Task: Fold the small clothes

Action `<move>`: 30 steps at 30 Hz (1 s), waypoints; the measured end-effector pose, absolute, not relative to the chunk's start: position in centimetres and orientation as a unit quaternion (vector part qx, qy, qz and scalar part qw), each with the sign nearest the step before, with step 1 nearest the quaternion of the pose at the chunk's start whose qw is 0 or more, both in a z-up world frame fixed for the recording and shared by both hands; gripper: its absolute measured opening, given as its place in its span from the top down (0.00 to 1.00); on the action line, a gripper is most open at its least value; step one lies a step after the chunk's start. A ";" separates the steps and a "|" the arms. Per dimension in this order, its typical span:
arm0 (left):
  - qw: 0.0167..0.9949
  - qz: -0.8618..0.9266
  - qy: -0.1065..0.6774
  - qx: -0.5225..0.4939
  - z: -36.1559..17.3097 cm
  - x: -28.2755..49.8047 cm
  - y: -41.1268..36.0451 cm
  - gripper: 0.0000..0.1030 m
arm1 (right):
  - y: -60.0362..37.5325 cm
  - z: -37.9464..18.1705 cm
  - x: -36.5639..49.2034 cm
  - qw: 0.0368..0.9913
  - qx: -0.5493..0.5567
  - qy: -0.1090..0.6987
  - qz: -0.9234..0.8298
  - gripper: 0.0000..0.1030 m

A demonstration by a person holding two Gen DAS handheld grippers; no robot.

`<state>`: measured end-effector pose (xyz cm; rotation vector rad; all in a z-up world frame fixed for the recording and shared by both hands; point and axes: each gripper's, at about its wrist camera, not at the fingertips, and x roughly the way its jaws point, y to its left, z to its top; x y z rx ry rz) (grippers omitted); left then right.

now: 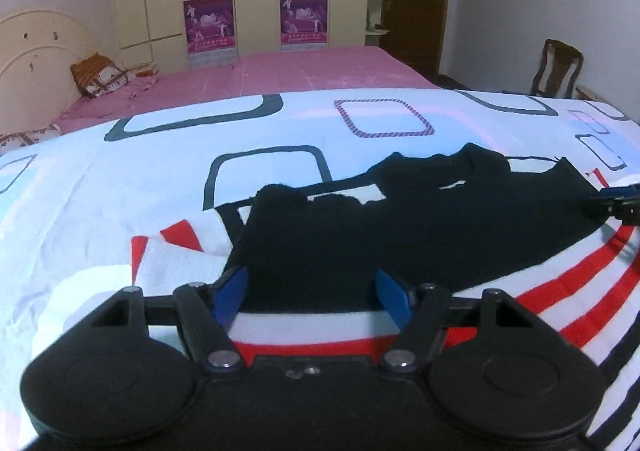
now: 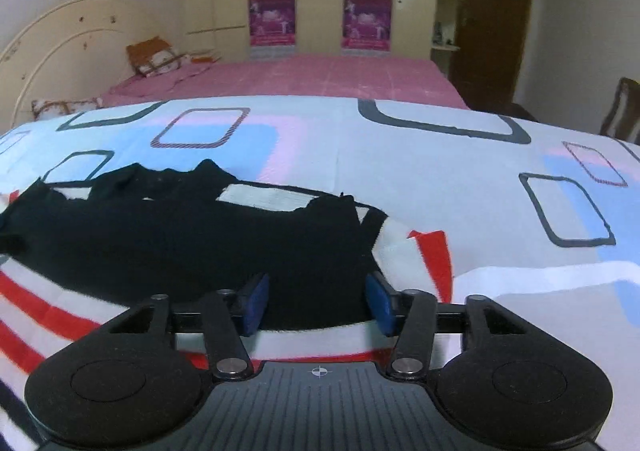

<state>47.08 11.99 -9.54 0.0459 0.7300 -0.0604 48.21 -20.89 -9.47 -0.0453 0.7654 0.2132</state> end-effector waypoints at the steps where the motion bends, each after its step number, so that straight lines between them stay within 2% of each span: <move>1: 0.933 -0.023 0.357 0.024 -9.3 46.9 11.7 0.32 | -20.8 -9.1 48.0 0.922 -0.024 0.373 0.105 0.50; 3: 0.936 -0.019 0.350 0.022 -8.2 46.2 10.5 0.28 | -20.3 -8.0 47.2 0.925 -0.015 0.364 0.107 0.50; 5: 0.944 -0.034 0.329 0.014 -7.2 44.6 9.1 0.17 | -19.3 -7.0 45.4 0.926 -0.009 0.355 0.129 0.50; 9: 0.940 -0.061 0.335 -0.001 -7.6 43.1 5.7 0.19 | -15.6 -7.4 43.4 0.908 -0.019 0.373 0.190 0.50; 11: 0.937 -0.069 0.342 -0.003 -8.3 42.4 4.4 0.25 | -14.0 -7.8 42.4 0.900 -0.025 0.378 0.213 0.50; 14: 0.933 -0.070 0.353 0.012 -9.3 41.9 3.4 0.24 | -12.5 -8.3 41.6 0.900 -0.059 0.375 0.215 0.50; 20: 0.934 -0.030 0.356 0.015 -9.1 41.5 6.5 0.18 | -15.9 -8.6 41.6 0.909 -0.077 0.383 0.144 0.50; 25: 0.929 0.005 0.370 0.004 -9.0 40.2 10.8 0.18 | -20.4 -8.6 40.4 0.904 -0.065 0.407 0.112 0.50; 28: 0.932 0.007 0.362 0.018 -7.9 39.0 9.7 0.29 | -20.3 -7.7 39.7 0.905 -0.068 0.402 0.120 0.50; 30: 0.939 -0.009 0.344 0.012 -7.2 38.0 8.3 0.28 | -19.6 -6.5 38.8 0.911 -0.059 0.385 0.139 0.50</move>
